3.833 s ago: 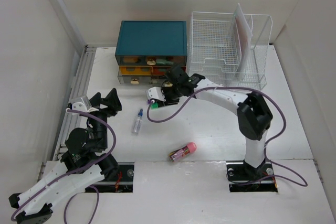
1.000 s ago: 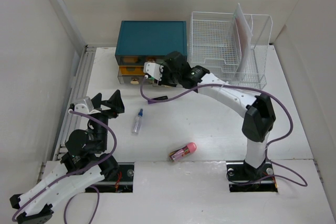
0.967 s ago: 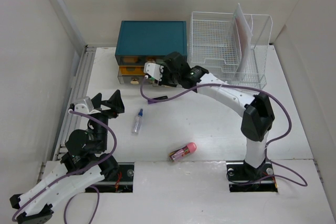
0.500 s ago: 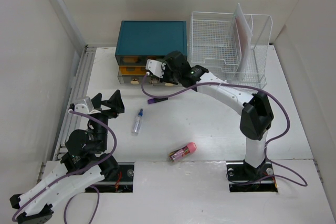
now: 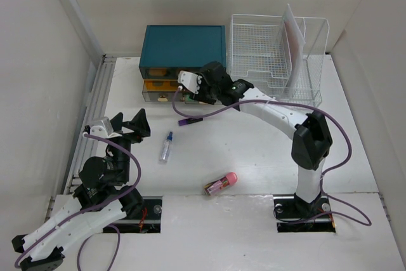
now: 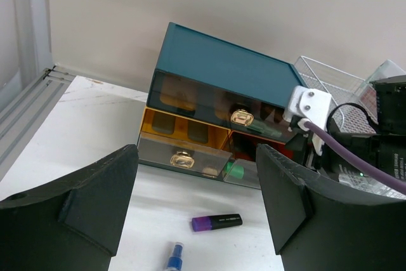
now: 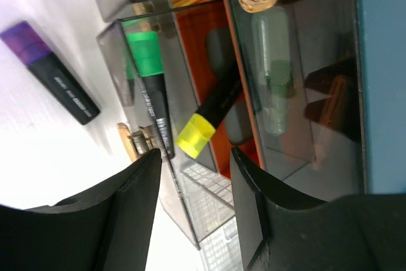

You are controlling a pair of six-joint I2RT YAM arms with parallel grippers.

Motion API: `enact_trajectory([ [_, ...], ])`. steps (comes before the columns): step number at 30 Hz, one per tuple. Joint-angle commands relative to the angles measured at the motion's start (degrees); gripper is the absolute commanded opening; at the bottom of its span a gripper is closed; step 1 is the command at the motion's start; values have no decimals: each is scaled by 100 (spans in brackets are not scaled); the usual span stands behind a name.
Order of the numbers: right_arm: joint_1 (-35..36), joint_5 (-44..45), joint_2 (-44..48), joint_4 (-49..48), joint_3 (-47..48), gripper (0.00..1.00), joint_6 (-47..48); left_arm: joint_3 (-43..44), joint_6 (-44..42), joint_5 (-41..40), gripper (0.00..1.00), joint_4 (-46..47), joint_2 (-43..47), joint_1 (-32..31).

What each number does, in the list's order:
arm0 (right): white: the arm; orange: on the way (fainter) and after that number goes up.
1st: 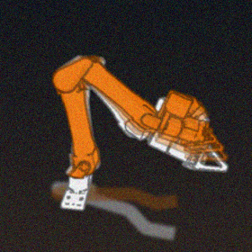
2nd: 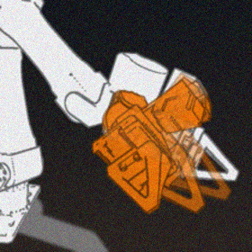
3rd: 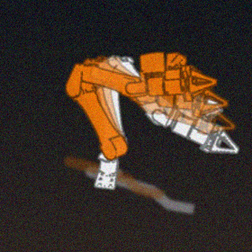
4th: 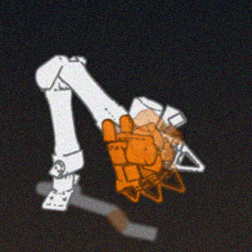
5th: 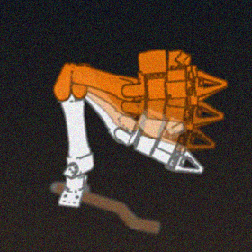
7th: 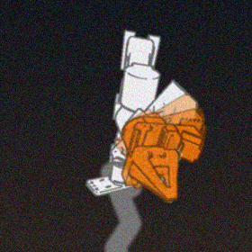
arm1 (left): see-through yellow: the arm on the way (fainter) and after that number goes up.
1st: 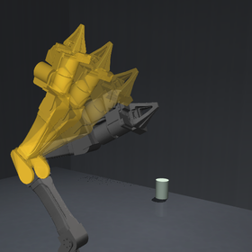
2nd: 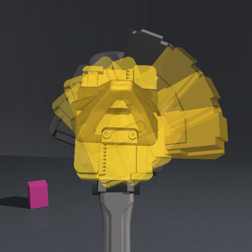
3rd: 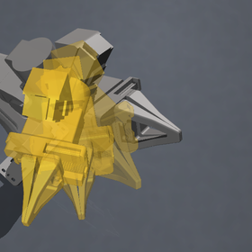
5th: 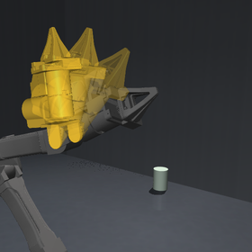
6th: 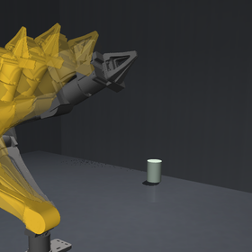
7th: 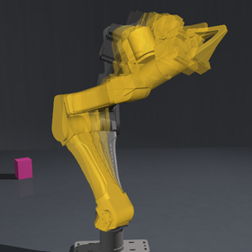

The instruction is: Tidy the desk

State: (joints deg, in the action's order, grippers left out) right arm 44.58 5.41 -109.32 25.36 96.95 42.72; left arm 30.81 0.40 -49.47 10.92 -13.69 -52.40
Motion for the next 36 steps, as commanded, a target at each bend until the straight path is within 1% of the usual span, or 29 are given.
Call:
enact_trajectory([
  [1,-28,-669,612,-357,-184,53,-124,-5,-102,61,72,227,7,2],
  [2,-28,-969,726,-435,-411,53,-36,-5,-102,61,72,227,7,2],
  [3,-28,-1337,928,-436,-526,49,234,-5,-102,61,72,227,-45,2],
  [4,-28,-2185,1008,-314,-632,47,428,-5,-102,61,72,227,-46,2],
  [5,-28,-2567,1078,-226,-729,44,613,-5,-102,61,72,227,-46,2],
  [6,-28,-2928,1079,19,-869,41,1015,-5,-102,61,72,227,-46,2],
  [8,-28,-3526,1001,345,-870,38,1334,-5,-102,61,72,227,-46,2],
  [9,-28,-3529,896,573,-792,37,1414,-5,-102,61,72,227,-46,2],
  [12,25,-3477,377,794,-590,36,1467,-5,-102,61,72,227,-46,2],
  [13,25,-3320,124,908,-433,34,1467,-5,-102,61,72,227,-46,2],
  [16,25,-3108,-177,909,-299,34,1380,-5,-102,61,72,227,-46,2],
  [17,25,-3029,-239,709,-299,34,1240,-5,-102,113,72,227,-46,2],
  [20,147,-2660,-405,374,-299,35,1072,-5,-102,113,72,227,-46,2],
  [25,271,-2072,-661,154,-185,40,835,-5,-102,166,72,227,7,2],
  [27,271,-2009,-723,83,-133,41,773,-5,-102,219,72,227,7,2],
  [29,324,-1764,-871,83,-80,42,773,-5,-102,219,72,227,7,2],
  [33,324,-1578,-1126,83,201,45,773,-5,-102,272,72,227,60,2],
  [36,324,-1578,-1407,459,482,46,930,-5,-102,272,72,227,112,2],
])
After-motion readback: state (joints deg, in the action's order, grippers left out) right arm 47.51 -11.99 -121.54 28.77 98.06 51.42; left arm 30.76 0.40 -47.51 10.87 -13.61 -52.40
